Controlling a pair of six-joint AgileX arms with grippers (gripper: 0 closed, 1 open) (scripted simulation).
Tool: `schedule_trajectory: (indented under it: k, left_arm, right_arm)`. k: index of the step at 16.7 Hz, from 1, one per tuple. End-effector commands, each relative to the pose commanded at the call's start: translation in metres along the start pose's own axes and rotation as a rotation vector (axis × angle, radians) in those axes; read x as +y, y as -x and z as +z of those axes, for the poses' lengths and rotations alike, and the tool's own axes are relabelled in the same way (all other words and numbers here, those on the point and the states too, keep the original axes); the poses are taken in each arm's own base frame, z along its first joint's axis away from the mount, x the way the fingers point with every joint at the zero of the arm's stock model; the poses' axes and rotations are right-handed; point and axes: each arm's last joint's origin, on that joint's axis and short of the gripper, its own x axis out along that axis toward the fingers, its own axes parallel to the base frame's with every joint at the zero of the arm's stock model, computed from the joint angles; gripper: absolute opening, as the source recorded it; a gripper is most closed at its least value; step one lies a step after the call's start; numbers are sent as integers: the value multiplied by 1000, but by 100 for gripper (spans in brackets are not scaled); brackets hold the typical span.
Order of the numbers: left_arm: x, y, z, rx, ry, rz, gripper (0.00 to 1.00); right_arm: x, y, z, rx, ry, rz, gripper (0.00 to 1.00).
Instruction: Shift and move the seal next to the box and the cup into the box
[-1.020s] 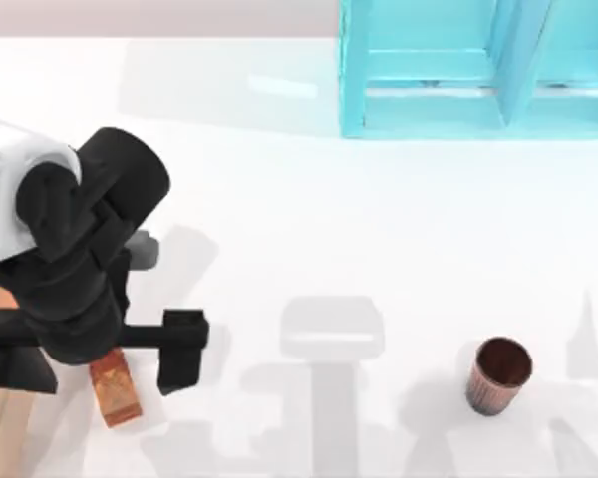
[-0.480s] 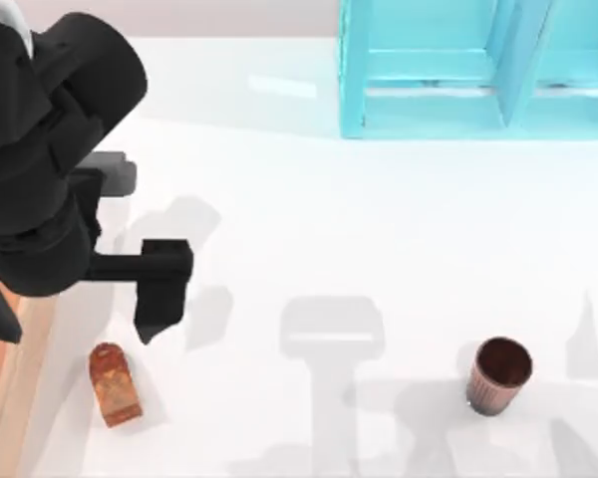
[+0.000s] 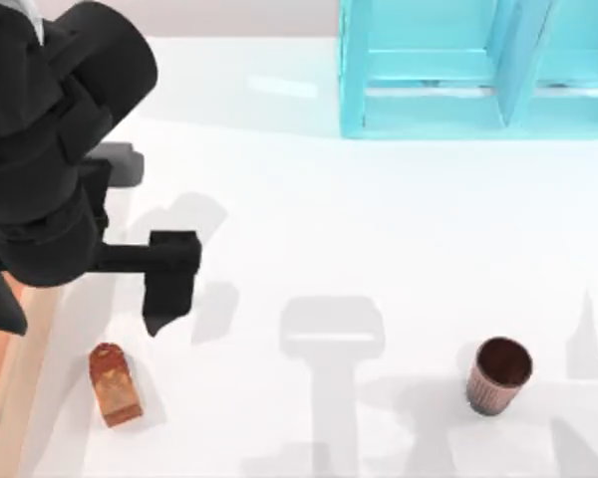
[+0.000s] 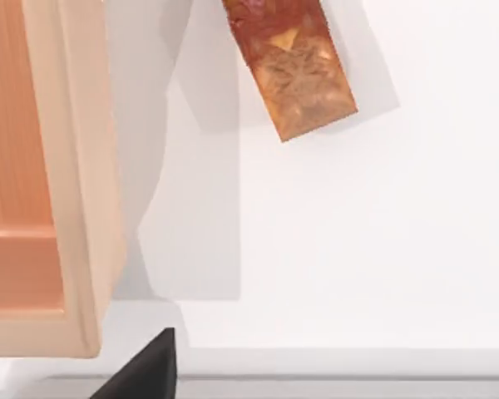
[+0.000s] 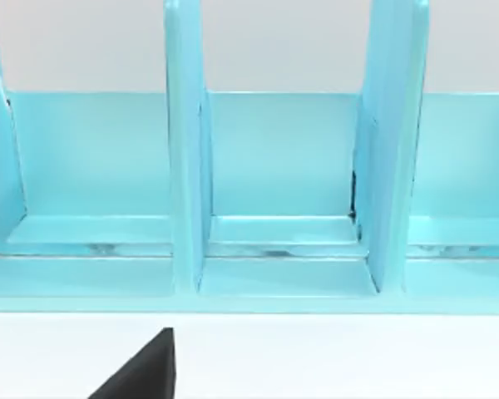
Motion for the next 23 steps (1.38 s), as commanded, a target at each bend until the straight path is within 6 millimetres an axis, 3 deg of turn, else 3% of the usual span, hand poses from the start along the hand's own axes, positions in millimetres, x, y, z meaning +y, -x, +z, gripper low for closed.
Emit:
schedule_trajectory:
  k: [3,5,8,11,14,17,20,23]
  left_arm:
    - [-27,7,15,2,-3,18,100]
    - [-55,11,30,-1,-3,33,100]
    - [-112,17,50,-33,-1,43,100]
    - [-176,12,56,-68,0,49,100]
    - [-238,-6,47,-102,1,53,100]
    - [-288,-21,26,-152,4,20,100]
    - [-321,-39,3,-185,6,-3,100]
    - [-337,-52,-12,-201,7,-13,100]
  right_arm:
    - [0,0,0,0,0,0,100]
    - [0,0,0,0,0,0,100]
    - [0,0,0,0,0,0,100]
    - [0,0,0,0,0,0,100]
    - [0,0,0,0,0,0,100]
    - [0,0,0,0,0,0,100]
    - [0,0,0,0,0,0,100]
    - [0,0,0,0,0,0,100]
